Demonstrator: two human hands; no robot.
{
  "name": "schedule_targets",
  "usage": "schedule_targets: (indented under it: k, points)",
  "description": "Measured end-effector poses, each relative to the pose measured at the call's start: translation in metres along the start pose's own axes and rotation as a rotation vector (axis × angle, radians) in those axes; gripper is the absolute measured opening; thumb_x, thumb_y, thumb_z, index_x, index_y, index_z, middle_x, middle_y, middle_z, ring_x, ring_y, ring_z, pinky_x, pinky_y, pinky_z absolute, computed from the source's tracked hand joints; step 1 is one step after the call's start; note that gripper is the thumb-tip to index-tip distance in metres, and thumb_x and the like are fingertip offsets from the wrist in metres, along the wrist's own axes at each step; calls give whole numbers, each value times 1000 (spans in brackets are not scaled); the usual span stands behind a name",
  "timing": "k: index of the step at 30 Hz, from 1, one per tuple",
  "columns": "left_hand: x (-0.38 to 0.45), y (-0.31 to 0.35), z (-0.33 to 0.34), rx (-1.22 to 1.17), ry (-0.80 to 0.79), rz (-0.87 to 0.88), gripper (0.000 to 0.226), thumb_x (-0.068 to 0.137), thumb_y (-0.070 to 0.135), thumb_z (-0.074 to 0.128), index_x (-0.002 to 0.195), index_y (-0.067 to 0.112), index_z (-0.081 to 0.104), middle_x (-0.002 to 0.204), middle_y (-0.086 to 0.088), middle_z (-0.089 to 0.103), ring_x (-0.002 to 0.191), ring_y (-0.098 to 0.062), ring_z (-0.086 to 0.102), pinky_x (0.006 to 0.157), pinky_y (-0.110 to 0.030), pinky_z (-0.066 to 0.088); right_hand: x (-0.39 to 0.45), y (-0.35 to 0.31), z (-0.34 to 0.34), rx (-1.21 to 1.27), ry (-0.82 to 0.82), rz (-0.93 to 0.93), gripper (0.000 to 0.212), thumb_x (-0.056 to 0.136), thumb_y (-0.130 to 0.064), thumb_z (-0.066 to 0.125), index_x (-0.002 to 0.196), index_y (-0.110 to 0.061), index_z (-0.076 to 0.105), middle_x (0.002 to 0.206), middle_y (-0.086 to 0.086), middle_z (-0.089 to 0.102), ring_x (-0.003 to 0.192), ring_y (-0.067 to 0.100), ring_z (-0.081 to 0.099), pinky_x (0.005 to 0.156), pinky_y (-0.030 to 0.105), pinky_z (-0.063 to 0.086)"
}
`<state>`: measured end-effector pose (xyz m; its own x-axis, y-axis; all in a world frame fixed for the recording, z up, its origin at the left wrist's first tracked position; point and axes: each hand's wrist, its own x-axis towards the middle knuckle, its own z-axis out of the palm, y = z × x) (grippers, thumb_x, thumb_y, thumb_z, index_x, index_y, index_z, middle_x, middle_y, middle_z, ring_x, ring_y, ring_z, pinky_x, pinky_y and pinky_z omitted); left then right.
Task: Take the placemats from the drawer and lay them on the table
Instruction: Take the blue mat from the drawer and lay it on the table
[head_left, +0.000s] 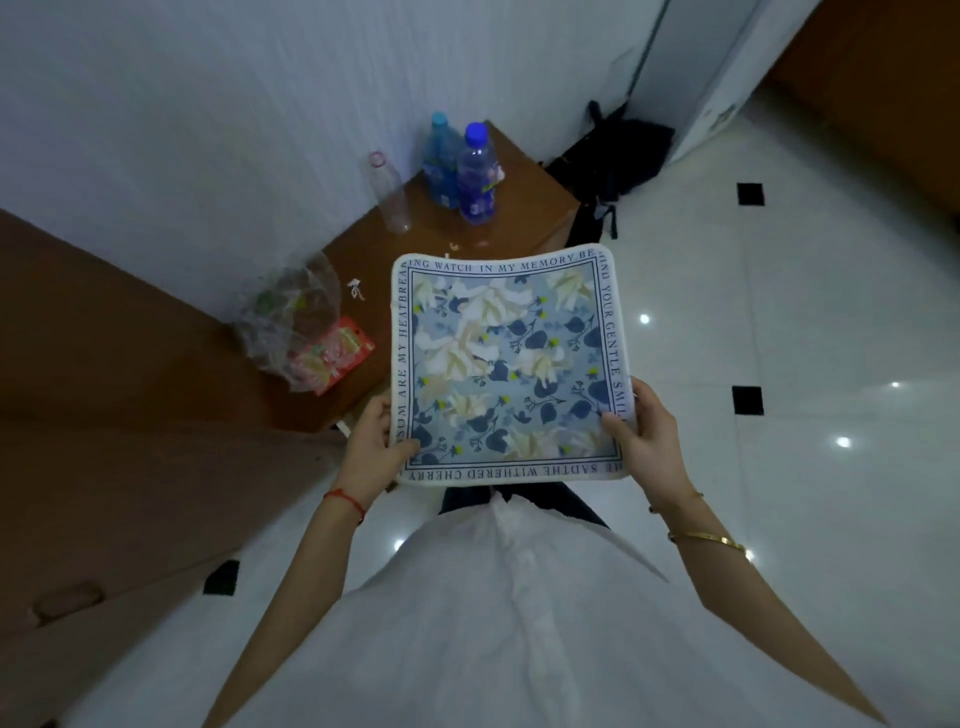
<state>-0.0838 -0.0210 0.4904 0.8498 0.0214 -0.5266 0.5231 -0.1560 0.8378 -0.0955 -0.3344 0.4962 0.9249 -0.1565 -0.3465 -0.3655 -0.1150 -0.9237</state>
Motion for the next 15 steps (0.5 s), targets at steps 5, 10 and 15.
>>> schedule_targets:
  k: [5,10,15]
  points:
    - [10,16,10,85,-201,21,51,78,-17,62,114,16,49,107,2,67,94,-7,67,68,-20,57,-51,10,-12,87,217,16,36,91,5,56,125,-6,54,117,10,66,105,22,67,85,33,58]
    - [22,37,41,196,-421,45,61,78,-17,62,110,34,52,109,4,68,96,-10,68,70,-27,59,-102,21,-26,160,432,54,36,92,5,55,126,-7,53,118,10,66,106,25,66,89,42,56]
    - [28,57,97,329,-608,76,61,80,-15,61,126,22,49,112,1,67,100,-13,67,71,-27,59,-142,42,-47,218,643,105,37,92,3,57,127,-7,51,119,12,65,107,27,65,91,48,55]
